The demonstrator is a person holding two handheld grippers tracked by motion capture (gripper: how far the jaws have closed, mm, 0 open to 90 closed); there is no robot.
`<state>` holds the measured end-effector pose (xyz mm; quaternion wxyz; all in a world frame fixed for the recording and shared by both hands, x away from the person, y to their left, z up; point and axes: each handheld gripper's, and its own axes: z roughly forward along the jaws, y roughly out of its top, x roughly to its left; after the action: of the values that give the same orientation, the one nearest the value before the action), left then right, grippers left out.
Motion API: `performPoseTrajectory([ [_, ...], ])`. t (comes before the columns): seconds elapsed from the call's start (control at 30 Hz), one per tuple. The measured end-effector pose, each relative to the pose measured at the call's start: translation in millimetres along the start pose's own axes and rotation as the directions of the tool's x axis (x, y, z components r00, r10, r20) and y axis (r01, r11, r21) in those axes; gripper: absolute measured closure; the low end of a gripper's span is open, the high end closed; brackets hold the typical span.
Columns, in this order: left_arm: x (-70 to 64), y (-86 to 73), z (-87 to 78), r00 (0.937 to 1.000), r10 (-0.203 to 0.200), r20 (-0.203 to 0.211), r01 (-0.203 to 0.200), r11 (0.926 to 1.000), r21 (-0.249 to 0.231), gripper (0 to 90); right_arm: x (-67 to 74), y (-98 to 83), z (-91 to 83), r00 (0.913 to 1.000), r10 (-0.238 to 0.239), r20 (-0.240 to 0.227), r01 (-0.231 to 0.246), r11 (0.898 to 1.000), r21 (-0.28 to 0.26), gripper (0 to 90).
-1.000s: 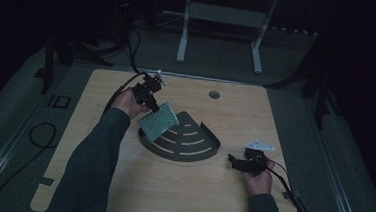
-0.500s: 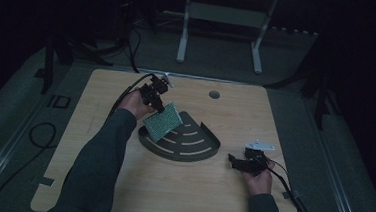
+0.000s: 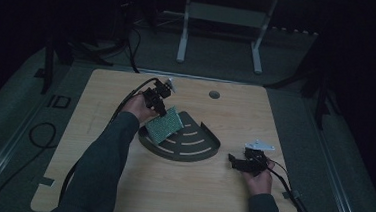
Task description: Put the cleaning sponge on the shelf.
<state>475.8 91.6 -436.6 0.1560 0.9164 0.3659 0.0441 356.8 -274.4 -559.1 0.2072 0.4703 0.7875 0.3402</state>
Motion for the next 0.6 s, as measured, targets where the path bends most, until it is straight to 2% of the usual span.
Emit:
performPoseTrajectory([
  [0.3,-4.1,0.7,8.4,0.9998,0.018,-0.007,-0.018,0.9998,0.013,90.0,0.0,0.0,0.0,1.0000,0.000,0.000,0.000,1.000,0.000,20.5],
  [0.6,-7.8,-1.2,18.7,0.9994,0.032,-0.014,-0.031,0.9983,0.050,90.0,0.0,0.0,0.0,1.0000,0.000,0.000,0.000,1.000,0.000,20.5],
])
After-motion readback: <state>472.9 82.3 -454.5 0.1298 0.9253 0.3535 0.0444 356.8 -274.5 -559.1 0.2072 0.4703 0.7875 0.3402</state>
